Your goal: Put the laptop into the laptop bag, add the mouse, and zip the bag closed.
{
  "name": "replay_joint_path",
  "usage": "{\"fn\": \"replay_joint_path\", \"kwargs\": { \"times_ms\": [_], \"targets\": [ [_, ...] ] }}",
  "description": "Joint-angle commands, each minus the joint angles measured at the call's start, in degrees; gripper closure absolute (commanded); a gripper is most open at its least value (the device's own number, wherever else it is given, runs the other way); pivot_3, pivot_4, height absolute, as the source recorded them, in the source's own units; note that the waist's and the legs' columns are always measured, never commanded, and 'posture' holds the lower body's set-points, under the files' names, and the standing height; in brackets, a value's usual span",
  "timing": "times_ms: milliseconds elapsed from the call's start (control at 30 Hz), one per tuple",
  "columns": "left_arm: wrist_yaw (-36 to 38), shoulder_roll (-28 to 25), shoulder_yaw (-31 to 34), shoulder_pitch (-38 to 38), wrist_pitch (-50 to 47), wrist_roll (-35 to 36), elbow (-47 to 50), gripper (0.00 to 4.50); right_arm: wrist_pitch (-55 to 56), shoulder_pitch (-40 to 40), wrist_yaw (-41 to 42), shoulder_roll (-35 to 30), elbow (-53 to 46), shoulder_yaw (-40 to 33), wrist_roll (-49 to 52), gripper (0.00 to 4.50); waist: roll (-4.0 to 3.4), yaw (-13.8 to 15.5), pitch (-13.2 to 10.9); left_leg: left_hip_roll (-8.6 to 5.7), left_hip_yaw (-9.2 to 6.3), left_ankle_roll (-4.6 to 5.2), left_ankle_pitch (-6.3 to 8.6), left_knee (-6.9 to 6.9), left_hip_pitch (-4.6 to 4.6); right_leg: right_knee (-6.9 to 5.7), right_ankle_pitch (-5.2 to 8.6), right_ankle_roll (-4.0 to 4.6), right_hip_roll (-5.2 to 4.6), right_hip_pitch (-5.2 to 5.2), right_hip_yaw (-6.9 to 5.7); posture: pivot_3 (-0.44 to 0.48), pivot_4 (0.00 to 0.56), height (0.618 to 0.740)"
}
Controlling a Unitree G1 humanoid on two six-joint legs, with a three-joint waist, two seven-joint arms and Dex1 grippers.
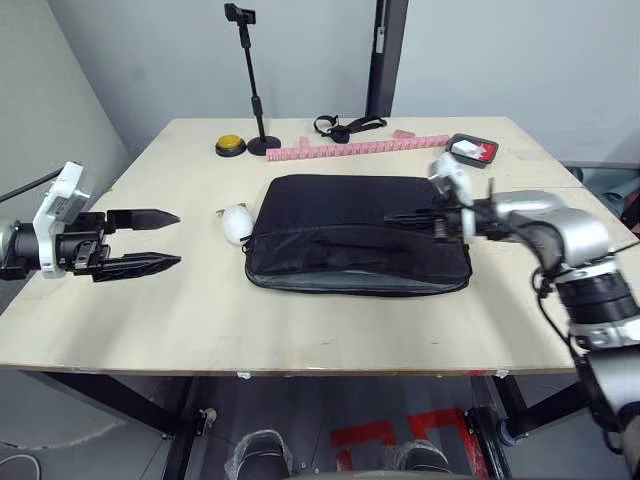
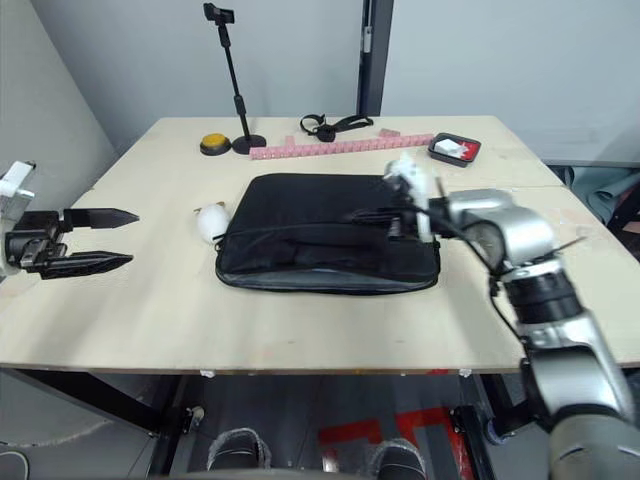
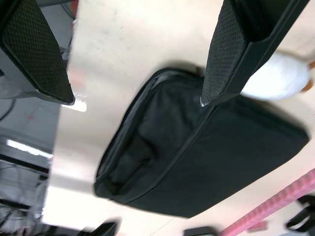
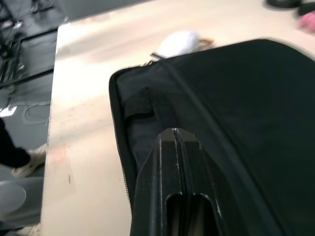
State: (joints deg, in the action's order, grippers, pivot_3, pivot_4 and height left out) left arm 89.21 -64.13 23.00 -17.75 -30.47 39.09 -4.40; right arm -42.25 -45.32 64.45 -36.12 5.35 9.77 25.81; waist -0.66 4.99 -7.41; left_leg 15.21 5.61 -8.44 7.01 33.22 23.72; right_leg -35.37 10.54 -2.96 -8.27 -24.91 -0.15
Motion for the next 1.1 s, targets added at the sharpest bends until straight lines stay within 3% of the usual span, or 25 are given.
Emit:
{"fn": "replay_joint_path", "kwargs": {
  "times_ms": [33, 267, 367, 467, 667, 900, 1000, 1100],
  "targets": [
    [1.6, -1.0, 1.5, -1.1, -1.8, 4.1, 4.8, 0.22, 2.2, -4.7, -1.3, 3.4, 3.9, 3.2, -4.0, 4.48, 0.0, 0.3, 0.0, 0.0, 0.0, 0.0, 0.0, 0.0, 0.02, 0.01, 0.01, 0.03, 0.0, 0.0, 0.0, 0.0, 0.15, 0.74],
    [-0.1, -0.1, 0.7, -0.7, -2.1, 5.2, 7.2, 0.22, 5.4, -10.5, -1.6, 10.9, 15.1, 7.2, -9.5, 4.48, 0.01, 0.2, 0.0, 0.0, -0.02, -0.06, 0.01, -0.02, 0.02, 0.0, 0.05, 0.1, 0.0, 0.0, -0.04, 0.0, 0.15, 0.74],
    [-0.4, 0.5, 0.5, 0.8, -0.8, 3.9, 6.7, 0.22, 5.9, -13.0, -5.9, 14.9, 23.8, 9.9, -15.0, 4.48, 0.01, 0.0, 0.0, 0.0, -0.03, -0.07, 0.01, -0.01, 0.02, -0.01, 0.05, 0.1, 0.0, 0.01, -0.04, 0.0, 0.15, 0.74],
    [-0.9, 0.9, 1.1, 1.7, -1.1, 4.3, 6.8, 0.22, 5.6, -14.2, -6.8, 16.2, 28.9, 11.1, -18.0, 4.48, 0.03, -0.4, 0.0, 0.0, -0.04, -0.52, 0.27, -0.01, 0.0, -0.07, 0.05, 0.1, 0.0, 0.0, -0.04, 0.0, 0.15, 0.74],
    [-3.4, 2.3, 3.4, 0.4, -3.6, 6.7, 3.1, 0.22, 5.6, -13.3, -0.9, 14.3, 25.8, 12.5, -19.1, 4.48, 0.17, 0.0, 0.1, 0.0, -0.08, -0.55, 0.28, 0.06, -0.08, -0.14, 0.05, 0.1, 0.01, 0.1, -0.04, 0.0, 0.15, 0.74],
    [-8.2, 3.9, 2.5, -3.1, -7.2, 6.8, -4.8, 0.22, 4.2, -13.1, 0.3, 13.9, 23.7, 11.9, -19.7, 4.48, 0.24, 0.3, 0.2, 0.0, -0.08, -0.56, 0.28, 0.06, -0.07, -0.17, 0.05, 0.1, 0.01, 0.09, -0.04, 0.0, 0.15, 0.74],
    [-15.2, 5.0, -1.5, -8.5, -9.8, 2.5, -13.1, 0.22, 3.5, -12.8, 0.1, 13.9, 23.2, 11.9, -20.1, 4.48, 0.27, 0.4, 0.2, 0.0, -0.1, -0.57, 0.27, 0.05, -0.08, -0.19, 0.05, 0.1, 0.01, 0.09, -0.06, 0.0, 0.15, 0.74],
    [-29.1, 10.7, -2.8, -18.9, -6.3, -3.9, -28.9, 0.22, 2.5, -12.2, -0.3, 13.7, 22.0, 12.1, -20.7, 4.48, 0.31, 0.8, 0.4, 0.0, -0.12, -0.58, 0.26, 0.08, -0.12, -0.22, 0.05, 0.1, 0.02, 0.13, -0.05, 0.0, 0.15, 0.74]
  ]
}}
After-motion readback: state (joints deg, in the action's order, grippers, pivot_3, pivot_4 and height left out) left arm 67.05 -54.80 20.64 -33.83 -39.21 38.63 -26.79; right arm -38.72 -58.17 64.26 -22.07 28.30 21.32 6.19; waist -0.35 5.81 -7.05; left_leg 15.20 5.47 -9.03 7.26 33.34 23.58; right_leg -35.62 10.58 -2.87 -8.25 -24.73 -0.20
